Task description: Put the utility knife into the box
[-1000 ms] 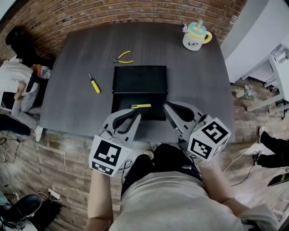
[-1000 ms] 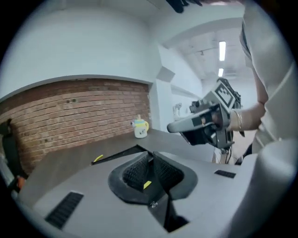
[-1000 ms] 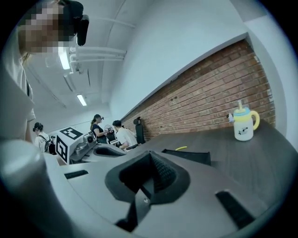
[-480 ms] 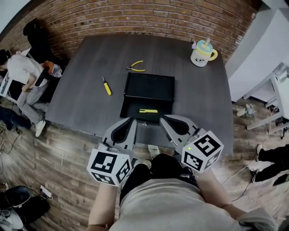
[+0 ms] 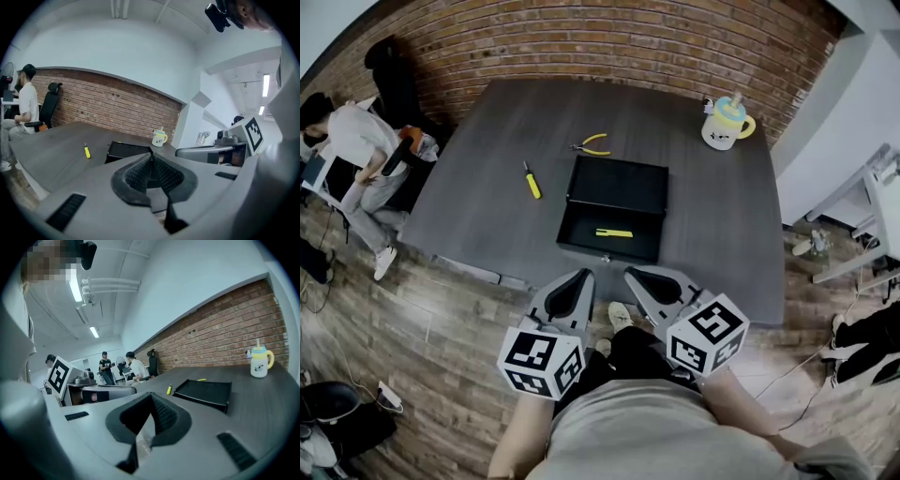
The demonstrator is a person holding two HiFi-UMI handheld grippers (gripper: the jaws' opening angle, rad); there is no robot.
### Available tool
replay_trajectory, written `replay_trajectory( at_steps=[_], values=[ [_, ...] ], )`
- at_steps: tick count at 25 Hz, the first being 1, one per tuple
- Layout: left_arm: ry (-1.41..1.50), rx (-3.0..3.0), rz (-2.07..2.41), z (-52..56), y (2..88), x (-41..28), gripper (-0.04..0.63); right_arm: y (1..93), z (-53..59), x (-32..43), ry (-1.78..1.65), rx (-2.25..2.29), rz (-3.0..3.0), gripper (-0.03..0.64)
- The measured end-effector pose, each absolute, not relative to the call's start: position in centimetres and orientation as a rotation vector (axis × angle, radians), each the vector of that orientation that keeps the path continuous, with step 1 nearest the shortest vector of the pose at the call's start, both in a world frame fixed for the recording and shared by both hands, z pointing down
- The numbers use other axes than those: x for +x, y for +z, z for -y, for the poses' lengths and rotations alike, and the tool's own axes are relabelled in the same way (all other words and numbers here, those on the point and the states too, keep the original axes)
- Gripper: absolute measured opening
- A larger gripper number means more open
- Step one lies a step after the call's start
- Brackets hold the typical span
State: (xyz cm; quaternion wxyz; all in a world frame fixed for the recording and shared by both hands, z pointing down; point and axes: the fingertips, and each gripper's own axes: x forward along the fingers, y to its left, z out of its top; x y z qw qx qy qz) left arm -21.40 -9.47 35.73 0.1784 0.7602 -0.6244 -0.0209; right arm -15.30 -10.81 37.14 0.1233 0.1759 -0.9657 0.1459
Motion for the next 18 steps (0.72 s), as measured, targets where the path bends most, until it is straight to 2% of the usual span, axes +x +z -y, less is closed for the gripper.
replay_trajectory(
  at_steps=[18],
  values=[
    [0.055, 2.138, 1.685, 8.3, 38.6, -20.4, 0.029, 39.5, 9.6, -15.6, 0.495, 0.491, 2.766, 0.006]
  ],
)
